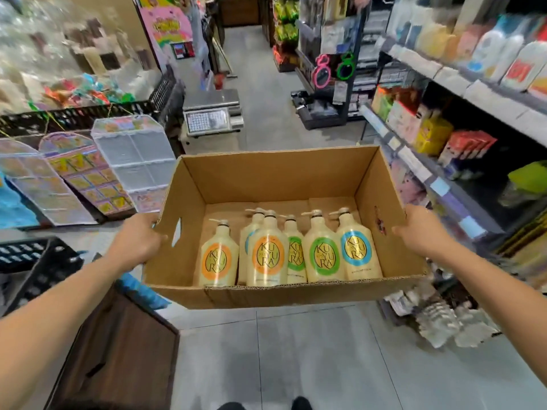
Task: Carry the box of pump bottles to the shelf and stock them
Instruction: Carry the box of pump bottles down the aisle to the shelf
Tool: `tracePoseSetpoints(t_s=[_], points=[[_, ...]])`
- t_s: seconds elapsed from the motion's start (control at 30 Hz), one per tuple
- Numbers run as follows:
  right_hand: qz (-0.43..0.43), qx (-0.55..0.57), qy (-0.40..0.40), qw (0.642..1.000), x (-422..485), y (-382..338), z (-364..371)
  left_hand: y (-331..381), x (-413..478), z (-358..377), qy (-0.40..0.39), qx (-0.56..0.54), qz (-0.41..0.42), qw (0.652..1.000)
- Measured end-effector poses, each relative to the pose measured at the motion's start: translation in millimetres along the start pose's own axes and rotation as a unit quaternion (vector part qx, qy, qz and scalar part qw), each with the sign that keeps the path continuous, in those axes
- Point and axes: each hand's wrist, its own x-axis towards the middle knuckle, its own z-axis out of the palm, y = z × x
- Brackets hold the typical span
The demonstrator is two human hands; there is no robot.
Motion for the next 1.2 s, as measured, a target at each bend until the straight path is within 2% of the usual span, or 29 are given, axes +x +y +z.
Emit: tracePoseSetpoints(t_s=[0.3, 0.67, 0.87, 1.03, 1.2], points=[[0.007, -0.022, 0.008, 1.000, 200.8, -70.2, 16.9, 47.6, 229.6, 10.6, -0.036, -0.040, 0.001, 0.999], [0.072, 0.000, 0.037, 0.997, 429.7, -152.0, 26.2, 125.3, 528.4, 8.5, -0.058, -0.007, 0.072, 0.996], [0.087, -0.009, 0.049, 0.995, 564.1, -169.5, 21.7, 184.3, 675.2, 34.1, -0.055, 0.026, 0.096, 0.993], [0.071, 0.000, 0.066, 0.995, 693.4, -166.3, 18.6, 244.8, 795.6, 64.9, -0.047, 0.017, 0.106, 0.993], [0.090, -0.006, 0.081, 0.993, 814.0, -176.8, -2.3, 308.5, 892.8, 84.7, -0.042, -0.006, 0.100, 0.994]])
